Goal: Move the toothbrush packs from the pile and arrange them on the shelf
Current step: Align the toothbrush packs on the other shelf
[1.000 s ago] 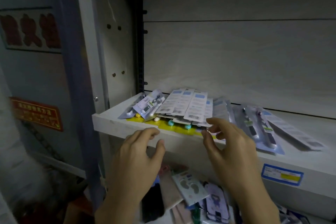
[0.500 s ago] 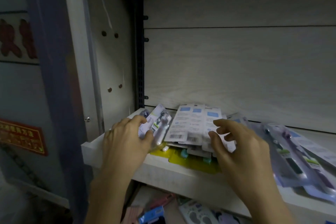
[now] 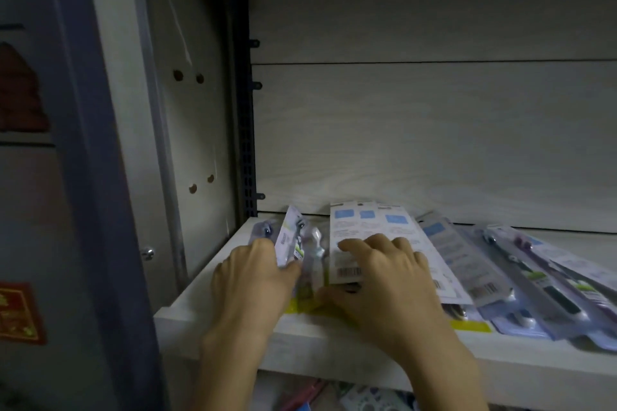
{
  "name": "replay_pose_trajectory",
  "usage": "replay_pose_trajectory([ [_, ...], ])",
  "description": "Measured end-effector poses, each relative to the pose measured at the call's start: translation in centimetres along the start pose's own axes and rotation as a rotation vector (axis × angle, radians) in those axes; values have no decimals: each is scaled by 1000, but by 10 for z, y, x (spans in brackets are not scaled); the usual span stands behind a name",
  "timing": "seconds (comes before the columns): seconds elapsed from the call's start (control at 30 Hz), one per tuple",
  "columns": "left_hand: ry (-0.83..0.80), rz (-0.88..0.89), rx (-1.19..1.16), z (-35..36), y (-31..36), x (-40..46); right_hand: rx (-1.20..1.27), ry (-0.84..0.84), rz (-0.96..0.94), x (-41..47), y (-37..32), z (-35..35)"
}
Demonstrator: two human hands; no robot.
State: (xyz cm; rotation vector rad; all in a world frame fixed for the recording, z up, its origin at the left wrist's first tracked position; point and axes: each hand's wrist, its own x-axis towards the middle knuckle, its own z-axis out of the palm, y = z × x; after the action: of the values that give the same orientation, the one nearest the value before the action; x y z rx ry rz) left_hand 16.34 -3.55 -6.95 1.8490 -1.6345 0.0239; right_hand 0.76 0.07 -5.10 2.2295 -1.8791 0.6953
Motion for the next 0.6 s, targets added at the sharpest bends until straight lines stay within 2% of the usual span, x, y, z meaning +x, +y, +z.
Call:
replay_pose_trajectory([
  [0.17, 55, -1, -191, -8, -5, -1, -32, 25, 68, 1, -5, -2],
  [0.33, 16, -106, -485, -12, -10, -3, -28, 201, 130, -5, -6, -7],
  [0.5, 70, -127, -665, -21, -9, -8, -23, 238, 309, -5, 4, -10],
  [0.6, 74, -150, -797, -21, -10, -11, 64, 371, 395, -4, 15, -9],
])
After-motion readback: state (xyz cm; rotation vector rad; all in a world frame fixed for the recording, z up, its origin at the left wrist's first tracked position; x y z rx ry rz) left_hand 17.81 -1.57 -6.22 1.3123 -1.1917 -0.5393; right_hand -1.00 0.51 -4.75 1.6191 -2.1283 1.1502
